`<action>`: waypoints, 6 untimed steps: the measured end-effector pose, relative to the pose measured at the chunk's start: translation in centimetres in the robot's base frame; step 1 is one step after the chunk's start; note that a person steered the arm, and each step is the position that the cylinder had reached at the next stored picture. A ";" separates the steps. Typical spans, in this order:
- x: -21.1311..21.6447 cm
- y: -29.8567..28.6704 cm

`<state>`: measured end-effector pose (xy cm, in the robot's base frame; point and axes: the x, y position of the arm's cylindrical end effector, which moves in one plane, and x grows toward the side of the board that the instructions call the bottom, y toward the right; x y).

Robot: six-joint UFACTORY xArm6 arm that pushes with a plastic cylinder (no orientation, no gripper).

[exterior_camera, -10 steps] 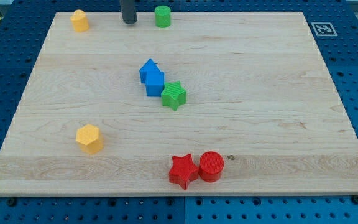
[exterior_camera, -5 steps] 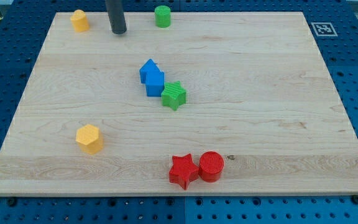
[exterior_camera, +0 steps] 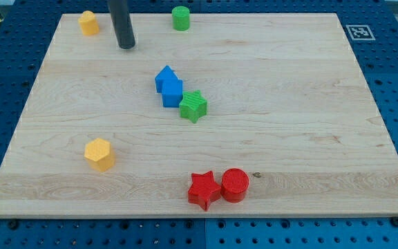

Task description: Move your arm towards the centre left of the board

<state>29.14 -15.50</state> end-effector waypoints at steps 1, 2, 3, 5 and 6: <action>1.1 -2.3; 1.9 -2.7; 4.7 -2.7; 5.8 -2.7; 7.0 -2.7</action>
<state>36.15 -18.16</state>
